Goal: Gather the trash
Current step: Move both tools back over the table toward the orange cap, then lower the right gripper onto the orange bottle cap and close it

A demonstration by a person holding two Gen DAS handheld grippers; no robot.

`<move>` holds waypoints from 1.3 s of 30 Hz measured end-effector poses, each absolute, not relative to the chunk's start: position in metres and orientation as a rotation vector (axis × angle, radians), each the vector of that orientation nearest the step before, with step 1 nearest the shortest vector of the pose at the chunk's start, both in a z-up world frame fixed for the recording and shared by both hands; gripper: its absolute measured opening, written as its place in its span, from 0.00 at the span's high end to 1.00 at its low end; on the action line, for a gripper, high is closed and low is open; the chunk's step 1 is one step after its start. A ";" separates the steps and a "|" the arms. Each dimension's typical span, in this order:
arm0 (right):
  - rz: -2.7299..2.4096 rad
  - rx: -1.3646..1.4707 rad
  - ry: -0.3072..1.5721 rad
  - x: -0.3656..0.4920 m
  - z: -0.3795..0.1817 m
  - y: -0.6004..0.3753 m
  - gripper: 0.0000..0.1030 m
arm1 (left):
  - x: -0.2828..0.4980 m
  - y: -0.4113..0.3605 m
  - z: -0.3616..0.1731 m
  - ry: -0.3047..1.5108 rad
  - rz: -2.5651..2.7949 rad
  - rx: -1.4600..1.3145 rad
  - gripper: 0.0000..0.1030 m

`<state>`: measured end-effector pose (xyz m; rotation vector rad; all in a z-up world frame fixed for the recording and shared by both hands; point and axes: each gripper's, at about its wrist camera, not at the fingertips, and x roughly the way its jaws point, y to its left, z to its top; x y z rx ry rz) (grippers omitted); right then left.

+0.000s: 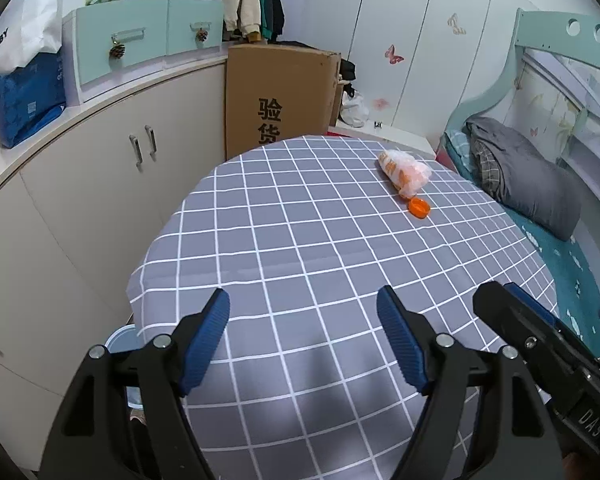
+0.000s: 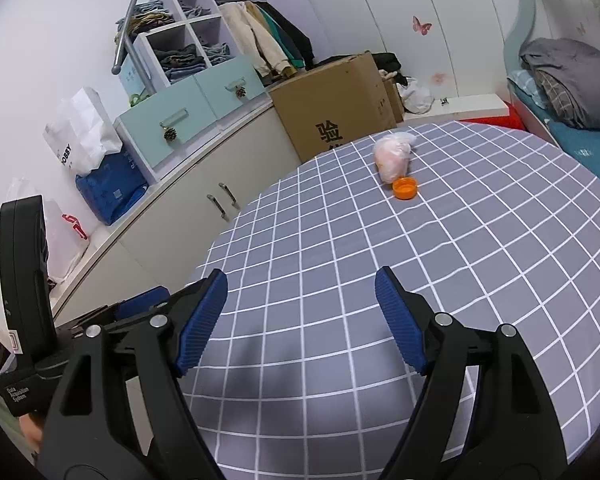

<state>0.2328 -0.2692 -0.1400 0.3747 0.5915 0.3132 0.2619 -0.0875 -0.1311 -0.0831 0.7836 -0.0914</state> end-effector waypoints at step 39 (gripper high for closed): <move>0.230 0.227 0.792 0.329 -0.186 -0.276 0.24 | 0.354 -0.098 -0.170 0.917 -0.094 0.013 0.23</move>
